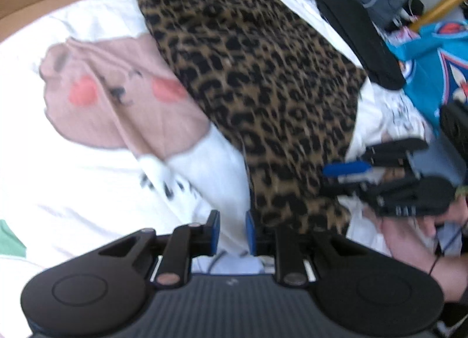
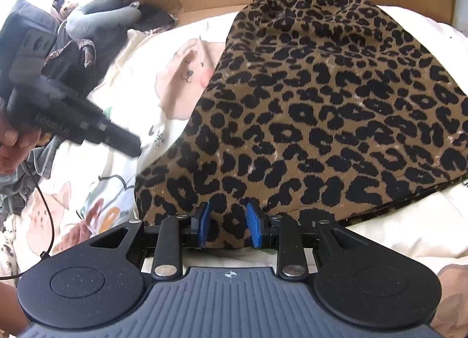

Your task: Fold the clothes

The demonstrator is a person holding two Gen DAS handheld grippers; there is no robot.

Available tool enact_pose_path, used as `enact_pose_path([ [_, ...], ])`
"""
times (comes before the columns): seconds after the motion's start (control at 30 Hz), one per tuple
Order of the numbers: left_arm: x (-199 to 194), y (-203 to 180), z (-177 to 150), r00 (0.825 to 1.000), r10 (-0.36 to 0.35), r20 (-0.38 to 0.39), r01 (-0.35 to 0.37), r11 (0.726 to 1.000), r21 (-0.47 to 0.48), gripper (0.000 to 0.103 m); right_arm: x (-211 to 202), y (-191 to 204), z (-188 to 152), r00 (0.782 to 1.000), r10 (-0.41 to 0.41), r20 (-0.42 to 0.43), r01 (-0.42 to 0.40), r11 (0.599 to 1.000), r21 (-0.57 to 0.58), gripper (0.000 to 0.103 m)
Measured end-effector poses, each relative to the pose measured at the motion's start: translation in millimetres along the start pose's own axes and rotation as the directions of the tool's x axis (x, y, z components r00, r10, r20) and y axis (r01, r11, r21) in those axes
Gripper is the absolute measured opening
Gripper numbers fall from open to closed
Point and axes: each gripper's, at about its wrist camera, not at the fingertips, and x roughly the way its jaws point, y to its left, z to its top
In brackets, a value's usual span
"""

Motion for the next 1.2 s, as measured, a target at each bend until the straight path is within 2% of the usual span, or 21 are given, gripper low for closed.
enact_pose_path([
  [0.1, 5, -7, -6, 1.000, -0.008, -0.009, 0.009, 0.999, 0.045, 0.020, 2, -2, 2, 1.000, 0.001, -0.004, -0.001, 1.000, 0.007, 0.034],
  [0.2, 9, -13, -11, 1.000, -0.002, -0.018, 0.004, 0.995, 0.100, 0.028, 4, -2, 2, 1.000, -0.001, -0.007, 0.001, 1.000, 0.005, 0.034],
  [0.4, 18, -24, -18, 1.000, -0.001, -0.026, 0.005, 0.987, 0.161, 0.033, 6, -7, 2, 1.000, 0.009, -0.007, -0.009, 1.000, 0.014, 0.034],
  [0.5, 18, -20, -15, 0.999, -0.035, 0.004, 0.035, 0.992, 0.121, 0.034, 7, -7, 1, 1.000, 0.008, -0.008, -0.008, 1.000, 0.018, 0.034],
  [0.57, 17, -16, -14, 0.997, -0.069, 0.032, 0.066, 0.994, 0.086, 0.040, 7, -7, 1, 1.000, 0.009, -0.008, -0.009, 1.000, 0.019, 0.034],
  [0.67, 17, -9, -15, 0.992, -0.098, 0.080, 0.094, 0.994, 0.053, 0.041, 7, -9, 1, 1.000, 0.013, -0.004, -0.013, 1.000, 0.027, 0.034],
  [0.8, 13, 7, -18, 0.963, -0.216, 0.163, 0.228, 0.972, -0.061, 0.045, 8, -12, 0, 1.000, 0.023, 0.003, -0.023, 0.999, 0.041, 0.034],
  [0.9, 21, 2, -21, 0.975, -0.182, 0.128, 0.187, 0.982, -0.023, 0.046, 8, -15, -1, 0.999, 0.035, 0.007, -0.035, 0.998, 0.052, 0.034],
  [1.0, 26, -1, -25, 0.978, -0.182, 0.105, 0.183, 0.983, 0.002, 0.046, 9, -16, -1, 0.999, 0.040, 0.012, -0.041, 0.997, 0.058, 0.034],
  [1.03, 27, -3, -26, 0.978, -0.183, 0.103, 0.183, 0.983, 0.009, 0.045, 9, -16, -2, 0.999, 0.041, 0.013, -0.041, 0.997, 0.058, 0.034],
  [1.1, 28, -3, -27, 0.977, -0.186, 0.105, 0.186, 0.982, 0.008, 0.037, 9, -17, -1, 0.999, 0.041, 0.012, -0.042, 0.997, 0.061, 0.034],
  [1.13, 28, -2, -27, 0.976, -0.189, 0.110, 0.191, 0.982, -0.003, 0.022, 9, -16, -1, 0.999, 0.039, 0.012, -0.039, 0.997, 0.059, 0.034],
  [1.17, 27, 0, -26, 0.974, -0.192, 0.116, 0.195, 0.981, -0.015, 0.012, 8, -15, 0, 0.999, 0.036, 0.011, -0.037, 0.998, 0.057, 0.034],
  [1.2, 26, 3, -26, 0.972, -0.199, 0.123, 0.204, 0.978, -0.033, 0.011, 5, -11, 1, 0.999, 0.041, 0.026, -0.042, 0.998, 0.041, 0.034],
])
